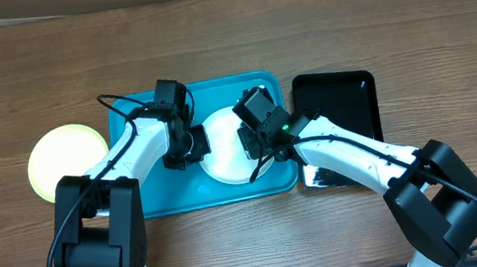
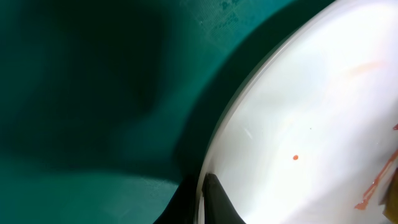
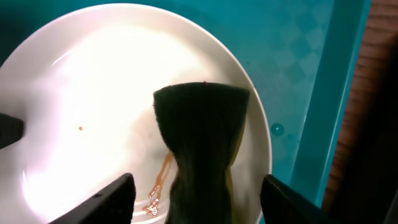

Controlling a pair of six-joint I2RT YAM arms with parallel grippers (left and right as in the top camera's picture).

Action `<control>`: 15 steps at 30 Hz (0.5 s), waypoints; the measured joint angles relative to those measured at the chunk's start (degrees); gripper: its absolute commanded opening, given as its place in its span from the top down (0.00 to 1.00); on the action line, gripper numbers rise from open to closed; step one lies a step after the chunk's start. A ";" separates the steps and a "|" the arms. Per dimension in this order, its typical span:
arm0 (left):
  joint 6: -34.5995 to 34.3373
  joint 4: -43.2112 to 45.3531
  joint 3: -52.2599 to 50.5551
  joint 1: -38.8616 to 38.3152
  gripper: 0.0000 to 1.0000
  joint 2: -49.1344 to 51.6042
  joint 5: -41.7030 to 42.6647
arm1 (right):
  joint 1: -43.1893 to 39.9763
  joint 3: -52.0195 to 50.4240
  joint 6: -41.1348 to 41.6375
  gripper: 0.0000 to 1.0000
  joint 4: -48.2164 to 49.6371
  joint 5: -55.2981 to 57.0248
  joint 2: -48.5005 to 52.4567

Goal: Clean dirty plates on tray and stack at the side
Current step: 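Carry the sponge with the right gripper over the white plate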

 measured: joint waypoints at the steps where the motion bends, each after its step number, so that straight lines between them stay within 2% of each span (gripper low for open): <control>1: 0.00 0.00 0.00 0.00 0.96 0.00 0.02 | 0.00 0.00 -0.02 0.37 0.39 0.09 0.00; 7: 0.00 0.07 -0.04 0.00 0.96 0.00 0.04 | 0.00 0.00 -0.13 0.50 5.29 0.94 0.00; 15: 0.00 0.07 -0.04 0.00 0.96 0.00 0.07 | 0.00 0.00 -0.04 0.53 5.07 4.13 1.29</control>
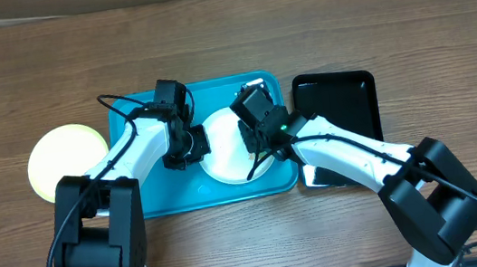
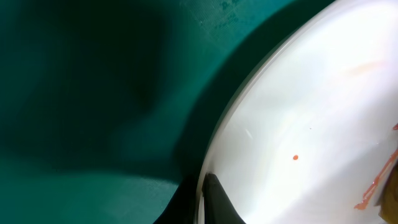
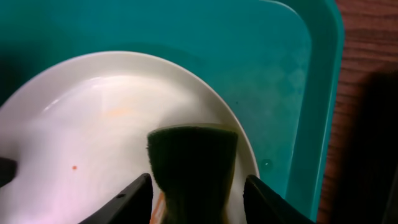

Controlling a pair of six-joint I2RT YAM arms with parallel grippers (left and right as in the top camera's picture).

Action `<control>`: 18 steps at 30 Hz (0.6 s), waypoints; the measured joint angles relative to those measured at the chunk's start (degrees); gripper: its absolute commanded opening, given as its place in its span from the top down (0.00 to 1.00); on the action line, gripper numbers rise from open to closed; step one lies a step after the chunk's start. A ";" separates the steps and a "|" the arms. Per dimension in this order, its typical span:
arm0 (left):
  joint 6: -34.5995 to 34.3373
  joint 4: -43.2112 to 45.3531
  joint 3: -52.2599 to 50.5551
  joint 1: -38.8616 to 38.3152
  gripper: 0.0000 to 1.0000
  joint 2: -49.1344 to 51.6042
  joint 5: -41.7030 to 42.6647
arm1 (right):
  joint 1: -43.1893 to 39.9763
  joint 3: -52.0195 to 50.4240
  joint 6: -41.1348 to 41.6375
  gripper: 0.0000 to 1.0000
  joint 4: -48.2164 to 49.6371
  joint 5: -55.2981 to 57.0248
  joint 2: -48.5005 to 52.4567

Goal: Clean dirty plates on tray and stack at the side
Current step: 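Carry the sponge with the right gripper over the white plate, then scrub the white plate with the sponge in the right gripper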

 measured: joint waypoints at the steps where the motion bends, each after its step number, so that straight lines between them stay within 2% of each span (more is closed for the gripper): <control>1: 0.00 0.00 0.00 0.00 0.96 0.00 0.00 | 0.00 0.00 0.00 0.54 -0.22 0.17 0.44; 7: 0.00 0.00 0.00 0.00 0.96 0.00 0.00 | 0.00 0.00 0.04 0.57 -0.50 -0.37 2.23; 13: 0.00 0.02 -0.02 0.00 0.96 0.00 0.00 | 0.04 0.00 0.11 0.85 0.83 -0.96 4.87; 18: 0.00 0.04 -0.04 0.00 0.96 0.00 0.00 | 0.04 0.00 0.42 0.95 1.36 -1.31 4.92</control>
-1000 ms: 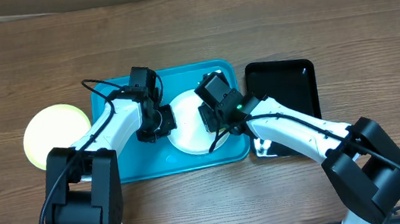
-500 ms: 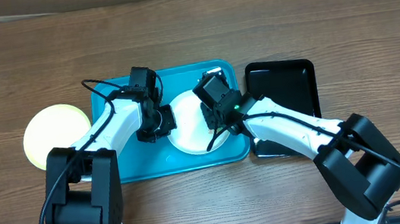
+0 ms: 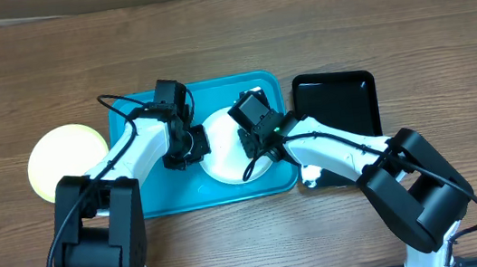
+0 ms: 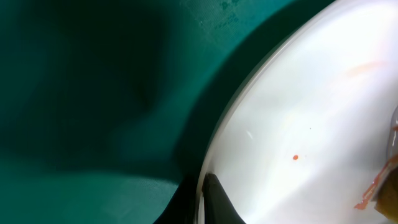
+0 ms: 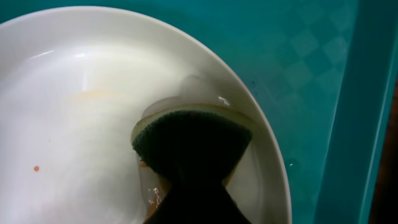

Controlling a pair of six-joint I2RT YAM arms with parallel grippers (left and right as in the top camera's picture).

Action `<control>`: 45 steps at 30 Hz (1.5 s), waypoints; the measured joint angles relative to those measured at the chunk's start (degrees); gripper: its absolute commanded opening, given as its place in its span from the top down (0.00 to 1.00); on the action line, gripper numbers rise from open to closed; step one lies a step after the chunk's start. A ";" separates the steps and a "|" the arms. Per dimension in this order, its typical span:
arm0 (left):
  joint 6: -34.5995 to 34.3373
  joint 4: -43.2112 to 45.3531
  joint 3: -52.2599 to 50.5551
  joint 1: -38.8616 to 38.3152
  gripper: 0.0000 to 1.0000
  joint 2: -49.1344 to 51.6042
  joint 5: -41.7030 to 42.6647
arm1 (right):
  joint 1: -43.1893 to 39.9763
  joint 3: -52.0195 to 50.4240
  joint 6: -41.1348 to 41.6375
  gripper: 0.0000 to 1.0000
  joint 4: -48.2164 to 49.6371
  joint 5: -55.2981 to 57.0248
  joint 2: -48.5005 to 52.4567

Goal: Clean dirty plates on tray and stack at the side
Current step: 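Scrub the white plate with the sponge in the right gripper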

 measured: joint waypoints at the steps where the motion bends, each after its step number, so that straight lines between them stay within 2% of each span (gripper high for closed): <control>1: 0.00 0.00 0.00 0.00 0.96 0.00 0.00 | 0.00 0.00 0.20 0.95 -0.09 -0.09 0.00; 15: -0.02 -0.04 0.00 0.02 0.96 0.00 -0.20 | -0.22 0.20 3.06 0.96 2.19 -2.21 1.25; 37: -0.17 -0.07 0.00 0.02 0.96 0.00 -0.20 | -0.85 1.01 4.17 0.96 1.40 -14.05 1.40; 45: -0.20 0.00 0.00 0.02 0.96 0.00 -0.17 | -3.80 5.14 4.11 0.96 -5.44 -19.67 0.48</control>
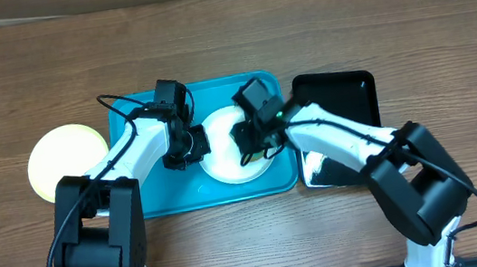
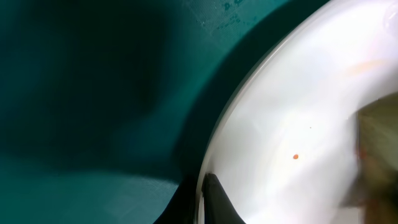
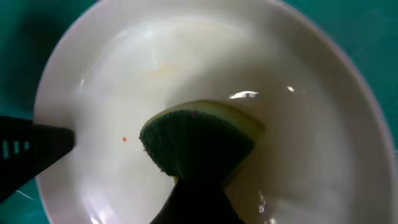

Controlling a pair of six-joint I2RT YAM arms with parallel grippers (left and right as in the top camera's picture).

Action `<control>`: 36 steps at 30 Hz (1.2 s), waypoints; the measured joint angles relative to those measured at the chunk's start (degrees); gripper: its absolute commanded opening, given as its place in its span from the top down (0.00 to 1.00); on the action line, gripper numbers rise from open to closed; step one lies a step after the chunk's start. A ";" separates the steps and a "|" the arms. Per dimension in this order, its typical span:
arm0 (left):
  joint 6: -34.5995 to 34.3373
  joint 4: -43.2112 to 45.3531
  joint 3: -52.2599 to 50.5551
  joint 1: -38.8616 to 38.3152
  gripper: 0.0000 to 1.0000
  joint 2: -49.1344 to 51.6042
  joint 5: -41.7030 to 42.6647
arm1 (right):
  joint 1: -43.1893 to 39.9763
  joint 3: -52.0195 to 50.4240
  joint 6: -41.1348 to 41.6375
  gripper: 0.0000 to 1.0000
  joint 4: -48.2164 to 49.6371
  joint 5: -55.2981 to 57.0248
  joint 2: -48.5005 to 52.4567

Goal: Clean dirty plates on tray and stack at the side
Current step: 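Scrub the white plate with the sponge in the right gripper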

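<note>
A white plate [image 1: 227,168] lies in the teal tray [image 1: 150,192]. My left gripper [image 1: 189,146] is shut on the plate's left rim; in the left wrist view its fingers [image 2: 214,198] pinch the edge of the plate [image 2: 292,106]. My right gripper [image 1: 252,138] is shut on a green-and-yellow sponge [image 3: 194,142], pressed onto the middle of the plate [image 3: 186,56]. A tiny red speck [image 3: 124,139] sits left of the sponge. A wet sheen covers the plate's right half. The left finger [image 3: 31,148] shows at the plate's left rim.
A yellow-green plate [image 1: 63,160] lies on the wooden table left of the tray. A black tray [image 1: 340,103] stands right of the teal one, partly under my right arm. The teal tray has a raised rim [image 1: 285,128] all round.
My right gripper has moved the sponge from the plate's right rim to its middle. The orange smear there no longer shows. The left gripper has stayed on the rim.
The left gripper held the plate's left rim throughout. The sponge was first over the plate's right part beside an orange smear, then near the right rim, then pressed down there. Now it presses on the plate's middle, with the right part wet.
</note>
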 measured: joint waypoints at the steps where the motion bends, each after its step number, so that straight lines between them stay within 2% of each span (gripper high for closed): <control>1: 0.02 0.00 0.00 0.00 0.96 0.00 0.00 | -0.81 0.24 0.13 0.96 -0.20 -0.72 -0.96; 10: 0.02 0.00 0.00 0.00 0.96 0.00 0.02 | -4.85 1.22 3.61 0.96 -2.80 -3.28 -6.32; 26: 0.02 0.02 0.00 0.00 0.96 0.00 0.02 | -2.82 -13.42 6.10 0.96 15.08 -3.28 -4.87; 36: 0.02 0.07 0.00 0.00 0.96 0.00 0.02 | -1.38 -16.39 10.10 0.96 19.58 0.09 -4.87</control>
